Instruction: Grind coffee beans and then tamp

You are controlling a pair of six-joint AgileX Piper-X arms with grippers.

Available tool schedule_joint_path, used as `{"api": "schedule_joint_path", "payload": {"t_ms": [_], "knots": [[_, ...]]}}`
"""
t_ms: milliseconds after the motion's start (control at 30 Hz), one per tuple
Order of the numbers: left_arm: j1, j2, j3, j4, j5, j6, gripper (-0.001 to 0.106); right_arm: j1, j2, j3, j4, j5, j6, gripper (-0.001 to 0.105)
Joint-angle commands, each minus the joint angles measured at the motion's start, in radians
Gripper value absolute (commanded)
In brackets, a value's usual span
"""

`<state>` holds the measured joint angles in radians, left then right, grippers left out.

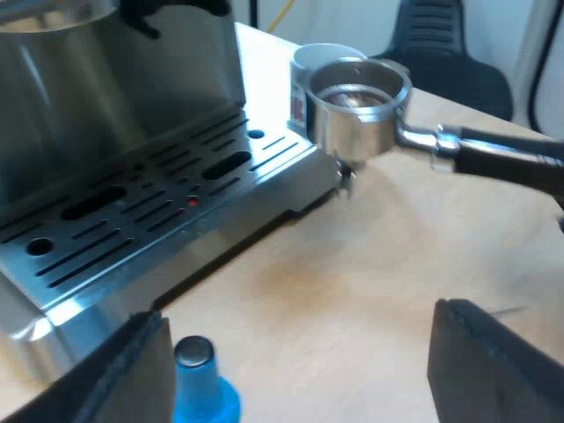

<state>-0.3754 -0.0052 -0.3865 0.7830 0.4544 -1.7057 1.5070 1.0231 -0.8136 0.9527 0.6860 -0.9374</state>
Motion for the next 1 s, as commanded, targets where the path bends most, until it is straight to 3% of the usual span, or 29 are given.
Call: {"api": "schedule_joint_path", "payload": {"t_ms": [33,167,400,500,700,1000], "knots": [[-0.005,-0.021,-0.003,0.0,-0.017,0.004,0.063,-0.003,-0.013,0.019,-0.083,0.061,-0.035,0.0],[-0.005,-0.021,-0.001,0.0,-0.026,0.004,0.063,-0.026,-0.013,0.062,-0.158,0.048,-0.038,0.0],[-0.005,-0.021,0.032,-0.034,-0.041,0.004,0.063,-0.141,-0.007,0.111,-0.32,-0.073,-0.215,0.0],[-0.005,-0.021,0.032,-0.034,-0.041,0.004,0.063,-0.187,-0.008,0.122,-0.386,-0.08,-0.278,0.0],[-0.005,-0.021,0.032,-0.034,-0.041,0.004,0.063,-0.266,-0.008,0.183,-0.526,-0.185,-0.349,0.0],[-0.005,-0.021,0.032,-0.034,-0.041,0.004,0.063,-0.271,-0.008,0.283,-0.668,-0.21,-0.49,0.0]]}}
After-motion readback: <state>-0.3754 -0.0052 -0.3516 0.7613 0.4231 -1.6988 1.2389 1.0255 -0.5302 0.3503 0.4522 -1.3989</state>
